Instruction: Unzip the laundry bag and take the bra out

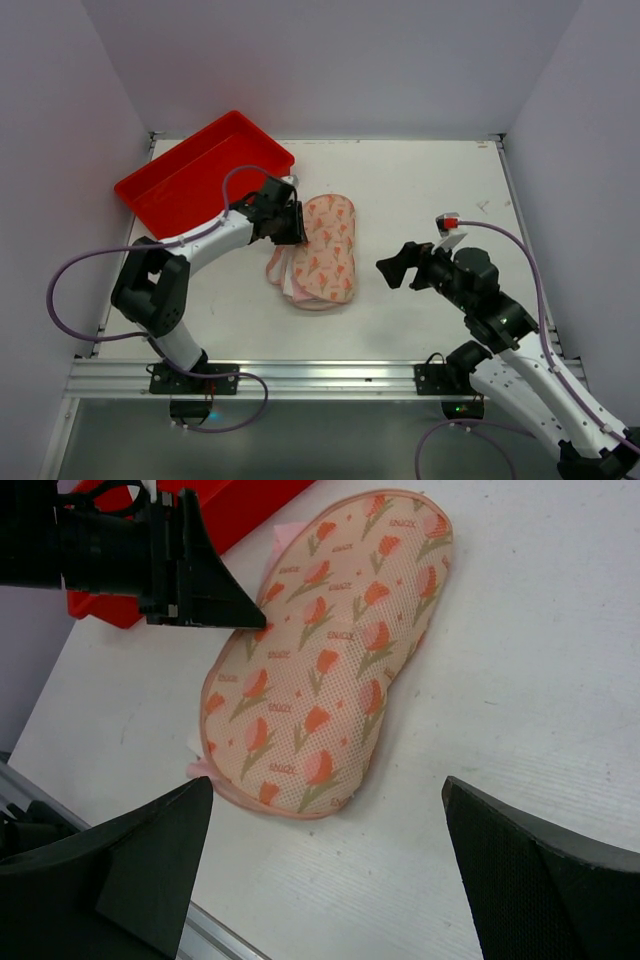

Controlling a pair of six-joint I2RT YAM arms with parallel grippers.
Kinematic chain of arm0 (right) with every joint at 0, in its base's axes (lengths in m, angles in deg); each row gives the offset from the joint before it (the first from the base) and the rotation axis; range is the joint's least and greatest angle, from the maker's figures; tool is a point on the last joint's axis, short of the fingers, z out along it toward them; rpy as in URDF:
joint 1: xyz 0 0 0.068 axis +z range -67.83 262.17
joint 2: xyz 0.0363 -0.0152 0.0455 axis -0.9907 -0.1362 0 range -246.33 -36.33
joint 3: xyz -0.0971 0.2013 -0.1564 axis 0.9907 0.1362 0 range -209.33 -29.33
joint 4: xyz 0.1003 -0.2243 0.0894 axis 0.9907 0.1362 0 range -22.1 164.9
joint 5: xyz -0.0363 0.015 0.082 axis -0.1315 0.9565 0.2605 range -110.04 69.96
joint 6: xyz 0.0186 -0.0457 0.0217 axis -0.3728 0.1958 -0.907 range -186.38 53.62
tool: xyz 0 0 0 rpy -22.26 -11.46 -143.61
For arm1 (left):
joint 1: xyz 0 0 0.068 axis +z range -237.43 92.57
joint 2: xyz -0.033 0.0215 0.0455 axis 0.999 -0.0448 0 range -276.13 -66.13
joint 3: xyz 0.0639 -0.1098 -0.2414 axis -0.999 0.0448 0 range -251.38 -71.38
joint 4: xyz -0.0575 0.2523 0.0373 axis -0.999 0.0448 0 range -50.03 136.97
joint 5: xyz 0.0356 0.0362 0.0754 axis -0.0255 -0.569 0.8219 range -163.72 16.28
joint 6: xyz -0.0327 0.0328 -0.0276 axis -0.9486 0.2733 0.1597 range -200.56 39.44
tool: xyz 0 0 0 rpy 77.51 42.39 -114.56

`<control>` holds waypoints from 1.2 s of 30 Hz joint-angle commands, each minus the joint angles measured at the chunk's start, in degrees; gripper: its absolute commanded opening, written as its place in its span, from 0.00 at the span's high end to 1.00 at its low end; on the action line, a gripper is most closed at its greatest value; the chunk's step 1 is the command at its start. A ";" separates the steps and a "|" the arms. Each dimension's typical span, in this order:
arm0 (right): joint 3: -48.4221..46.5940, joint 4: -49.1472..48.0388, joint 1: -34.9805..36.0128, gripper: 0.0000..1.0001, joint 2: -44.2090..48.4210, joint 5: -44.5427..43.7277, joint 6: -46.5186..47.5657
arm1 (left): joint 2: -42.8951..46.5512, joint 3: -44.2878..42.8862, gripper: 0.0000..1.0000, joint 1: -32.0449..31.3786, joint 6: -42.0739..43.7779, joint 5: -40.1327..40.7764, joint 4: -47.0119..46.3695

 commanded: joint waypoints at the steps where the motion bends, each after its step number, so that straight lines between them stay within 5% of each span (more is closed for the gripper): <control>1: 0.77 -2.71 -0.08 0.01 0.52 0.83 -0.14 | -0.52 -1.30 0.67 0.38 1.74 -1.61 -0.31; 5: 1.03 -2.71 -0.08 0.01 0.34 0.74 -0.14 | -0.17 -1.56 0.90 0.29 1.56 -1.88 -0.48; 14: 0.50 -1.48 -0.17 0.01 2.10 -0.84 -0.05 | 3.26 -4.81 1.00 0.11 1.83 -5.38 0.57; 29: 0.68 -1.39 -0.08 0.01 2.71 0.22 -0.23 | 2.04 -4.73 0.63 -0.41 0.33 -9.87 -0.22; 36: 0.95 -1.04 -0.17 0.01 2.89 -0.05 -0.14 | 1.50 -2.27 0.61 -0.76 -2.38 -13.30 -4.95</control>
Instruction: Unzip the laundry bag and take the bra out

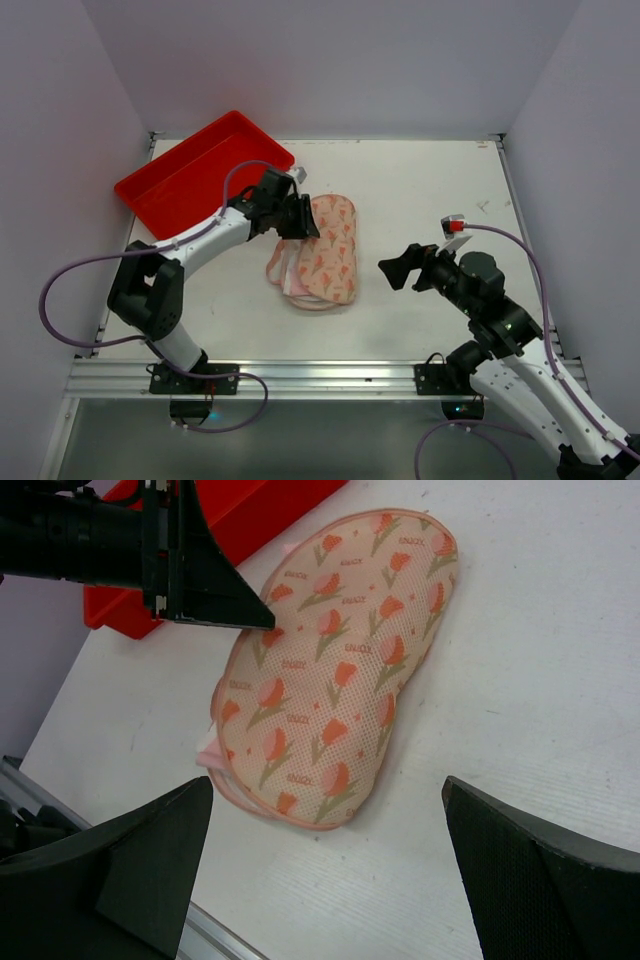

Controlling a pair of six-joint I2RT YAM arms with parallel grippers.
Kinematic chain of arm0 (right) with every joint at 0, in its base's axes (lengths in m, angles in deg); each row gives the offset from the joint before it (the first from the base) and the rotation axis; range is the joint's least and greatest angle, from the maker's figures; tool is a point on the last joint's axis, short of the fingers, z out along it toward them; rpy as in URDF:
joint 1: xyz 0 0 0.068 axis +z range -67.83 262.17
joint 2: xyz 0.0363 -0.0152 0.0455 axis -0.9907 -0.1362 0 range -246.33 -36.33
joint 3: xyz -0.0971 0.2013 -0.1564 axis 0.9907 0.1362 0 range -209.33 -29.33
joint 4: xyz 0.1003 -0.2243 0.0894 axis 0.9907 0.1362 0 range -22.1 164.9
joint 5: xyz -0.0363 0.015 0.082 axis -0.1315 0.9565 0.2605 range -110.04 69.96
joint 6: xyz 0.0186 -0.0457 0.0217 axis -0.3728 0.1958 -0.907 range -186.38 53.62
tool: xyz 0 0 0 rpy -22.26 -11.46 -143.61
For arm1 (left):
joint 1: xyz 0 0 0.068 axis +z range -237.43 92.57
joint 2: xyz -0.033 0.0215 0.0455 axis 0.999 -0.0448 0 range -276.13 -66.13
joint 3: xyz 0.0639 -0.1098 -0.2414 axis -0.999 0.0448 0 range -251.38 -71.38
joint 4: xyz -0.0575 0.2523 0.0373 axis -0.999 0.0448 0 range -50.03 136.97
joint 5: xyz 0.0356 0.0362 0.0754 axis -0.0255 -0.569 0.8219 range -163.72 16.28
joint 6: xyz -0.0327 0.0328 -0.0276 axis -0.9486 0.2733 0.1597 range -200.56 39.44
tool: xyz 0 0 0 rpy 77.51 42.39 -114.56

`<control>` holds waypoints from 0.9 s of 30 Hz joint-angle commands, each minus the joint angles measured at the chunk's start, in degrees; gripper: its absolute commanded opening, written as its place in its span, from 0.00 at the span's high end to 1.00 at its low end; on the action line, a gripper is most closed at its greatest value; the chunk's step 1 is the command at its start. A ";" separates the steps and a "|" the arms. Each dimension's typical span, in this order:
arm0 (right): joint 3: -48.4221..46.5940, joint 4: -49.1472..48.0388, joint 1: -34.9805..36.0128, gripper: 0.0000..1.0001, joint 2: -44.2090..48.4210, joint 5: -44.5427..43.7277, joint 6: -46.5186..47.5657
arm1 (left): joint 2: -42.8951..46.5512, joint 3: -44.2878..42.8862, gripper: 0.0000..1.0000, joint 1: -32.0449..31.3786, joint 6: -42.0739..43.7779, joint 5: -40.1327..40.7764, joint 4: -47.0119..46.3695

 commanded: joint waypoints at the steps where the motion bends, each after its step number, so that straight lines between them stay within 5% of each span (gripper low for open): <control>1: 0.38 -0.82 -0.08 0.01 0.29 -0.24 -0.03 | 0.30 0.07 0.62 -1.35 -2.54 -4.21 -4.77; 9: -1.99 2.16 -0.17 0.01 6.87 -5.34 0.06 | -5.66 -13.53 0.58 -12.24 -5.27 -5.79 -7.66; 15: -3.14 4.36 -0.17 0.01 15.84 -11.93 0.76 | -14.11 -22.16 0.42 -17.35 -6.24 -5.71 -8.02; 23: -3.14 3.49 -0.08 0.01 21.30 -14.22 2.43 | -3.68 -18.40 0.06 -17.53 -3.08 8.14 -6.80; 27: -2.53 1.73 -0.08 0.01 18.49 -10.90 2.35 | 1.96 -11.73 0.04 -13.77 -4.47 13.09 -3.12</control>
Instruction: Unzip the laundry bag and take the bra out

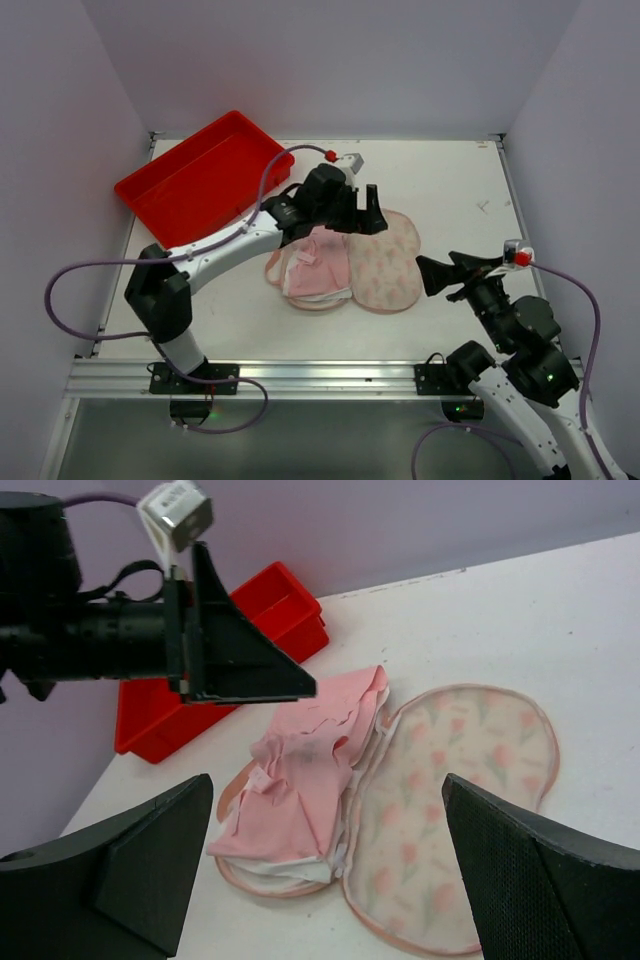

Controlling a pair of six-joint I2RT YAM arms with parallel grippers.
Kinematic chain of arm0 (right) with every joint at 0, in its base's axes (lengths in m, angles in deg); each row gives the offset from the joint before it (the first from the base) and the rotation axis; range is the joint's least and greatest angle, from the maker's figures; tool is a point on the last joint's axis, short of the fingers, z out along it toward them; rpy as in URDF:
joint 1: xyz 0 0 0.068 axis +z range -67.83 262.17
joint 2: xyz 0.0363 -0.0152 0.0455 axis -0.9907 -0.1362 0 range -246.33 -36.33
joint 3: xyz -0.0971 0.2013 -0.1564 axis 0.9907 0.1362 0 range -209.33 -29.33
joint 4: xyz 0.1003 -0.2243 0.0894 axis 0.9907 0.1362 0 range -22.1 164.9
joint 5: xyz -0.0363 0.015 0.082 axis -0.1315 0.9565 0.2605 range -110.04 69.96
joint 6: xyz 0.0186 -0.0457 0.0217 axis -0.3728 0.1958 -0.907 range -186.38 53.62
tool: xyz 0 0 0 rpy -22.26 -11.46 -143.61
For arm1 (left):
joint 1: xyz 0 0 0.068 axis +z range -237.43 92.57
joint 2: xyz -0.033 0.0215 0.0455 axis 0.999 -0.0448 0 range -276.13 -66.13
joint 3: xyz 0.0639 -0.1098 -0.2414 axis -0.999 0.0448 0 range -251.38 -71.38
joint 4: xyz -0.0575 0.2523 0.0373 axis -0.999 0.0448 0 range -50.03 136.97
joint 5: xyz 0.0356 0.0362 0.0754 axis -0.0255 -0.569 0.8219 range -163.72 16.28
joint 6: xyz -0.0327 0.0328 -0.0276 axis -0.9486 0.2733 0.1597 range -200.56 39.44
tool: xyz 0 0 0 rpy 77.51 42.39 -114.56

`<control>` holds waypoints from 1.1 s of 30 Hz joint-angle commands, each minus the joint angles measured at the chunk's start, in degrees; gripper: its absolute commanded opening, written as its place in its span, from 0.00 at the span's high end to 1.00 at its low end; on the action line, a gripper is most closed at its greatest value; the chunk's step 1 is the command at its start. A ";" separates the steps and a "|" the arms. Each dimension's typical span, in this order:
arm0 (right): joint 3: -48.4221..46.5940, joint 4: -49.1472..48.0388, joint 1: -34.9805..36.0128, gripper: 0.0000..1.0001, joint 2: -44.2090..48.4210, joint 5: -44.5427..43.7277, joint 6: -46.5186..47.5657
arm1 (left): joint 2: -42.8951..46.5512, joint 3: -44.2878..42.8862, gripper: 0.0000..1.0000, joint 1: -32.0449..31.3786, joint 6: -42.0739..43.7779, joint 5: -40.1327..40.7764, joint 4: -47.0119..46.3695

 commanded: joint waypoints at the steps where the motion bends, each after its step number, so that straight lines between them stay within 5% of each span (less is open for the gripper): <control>1: -0.89 -2.67 -0.08 0.01 -4.39 1.79 0.75 | 7.58 4.57 0.04 3.99 -0.09 7.68 3.34; 11: 2.01 -9.17 -0.08 0.01 -17.84 15.15 -0.57 | 16.38 24.87 0.24 13.05 -1.85 2.67 1.15; 33: 3.86 -11.19 -0.17 0.01 -19.35 15.95 -0.66 | 9.26 21.81 0.38 15.08 -2.28 -4.18 -5.08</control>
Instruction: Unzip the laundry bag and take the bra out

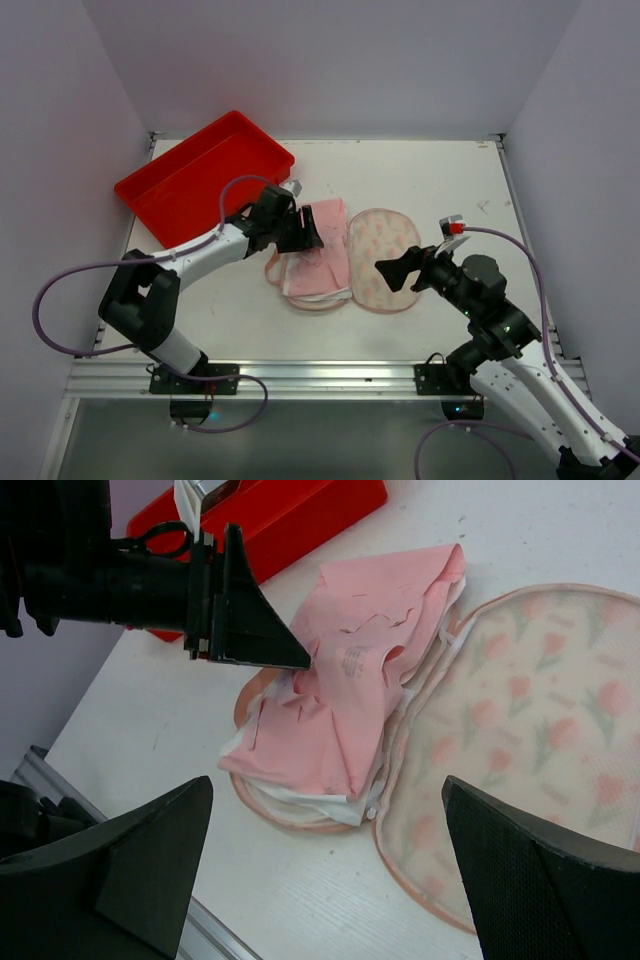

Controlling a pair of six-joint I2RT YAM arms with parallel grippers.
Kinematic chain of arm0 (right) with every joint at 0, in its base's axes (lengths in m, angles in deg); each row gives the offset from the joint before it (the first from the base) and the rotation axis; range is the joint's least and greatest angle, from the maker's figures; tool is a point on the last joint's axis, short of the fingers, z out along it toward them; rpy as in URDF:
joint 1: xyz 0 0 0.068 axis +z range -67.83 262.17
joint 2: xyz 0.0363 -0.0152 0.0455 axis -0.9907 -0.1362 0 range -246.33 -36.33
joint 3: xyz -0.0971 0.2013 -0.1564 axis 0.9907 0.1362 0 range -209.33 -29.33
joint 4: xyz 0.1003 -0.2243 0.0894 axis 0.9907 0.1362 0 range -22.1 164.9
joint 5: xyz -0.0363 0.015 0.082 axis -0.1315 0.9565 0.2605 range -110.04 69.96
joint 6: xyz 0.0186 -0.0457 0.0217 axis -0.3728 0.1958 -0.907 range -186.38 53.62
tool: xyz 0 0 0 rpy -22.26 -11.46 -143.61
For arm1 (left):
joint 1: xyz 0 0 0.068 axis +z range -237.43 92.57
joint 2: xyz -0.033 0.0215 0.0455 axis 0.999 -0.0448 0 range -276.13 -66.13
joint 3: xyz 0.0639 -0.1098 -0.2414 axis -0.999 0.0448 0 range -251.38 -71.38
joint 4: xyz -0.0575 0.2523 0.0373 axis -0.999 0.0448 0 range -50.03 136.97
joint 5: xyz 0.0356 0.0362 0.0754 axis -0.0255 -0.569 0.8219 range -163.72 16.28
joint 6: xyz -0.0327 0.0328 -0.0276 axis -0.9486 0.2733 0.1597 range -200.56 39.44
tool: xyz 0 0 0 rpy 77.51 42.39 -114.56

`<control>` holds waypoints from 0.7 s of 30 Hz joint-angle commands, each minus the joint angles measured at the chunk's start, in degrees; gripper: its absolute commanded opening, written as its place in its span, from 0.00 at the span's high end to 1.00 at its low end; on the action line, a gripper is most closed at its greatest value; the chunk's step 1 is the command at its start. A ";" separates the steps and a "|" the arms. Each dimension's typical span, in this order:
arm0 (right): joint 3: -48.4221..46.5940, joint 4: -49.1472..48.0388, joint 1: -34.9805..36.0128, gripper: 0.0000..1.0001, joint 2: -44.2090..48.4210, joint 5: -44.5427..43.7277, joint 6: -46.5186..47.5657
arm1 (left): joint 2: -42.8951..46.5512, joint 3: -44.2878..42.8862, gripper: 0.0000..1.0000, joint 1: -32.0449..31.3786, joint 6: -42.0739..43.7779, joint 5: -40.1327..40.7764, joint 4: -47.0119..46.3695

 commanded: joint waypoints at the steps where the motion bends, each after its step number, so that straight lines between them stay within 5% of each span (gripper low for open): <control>1: 0.30 -2.43 -0.08 0.01 0.25 0.74 -0.20 | 0.83 -3.09 0.38 0.39 -0.78 -2.37 -4.25; 13: 0.56 -2.69 -0.08 0.01 -0.36 1.26 -0.20 | -1.89 -3.17 0.40 0.30 -0.78 -2.99 -5.05; 21: 0.47 -3.13 -0.17 0.01 -0.89 1.53 -0.02 | 0.74 -2.82 0.39 0.30 0.80 5.01 -0.83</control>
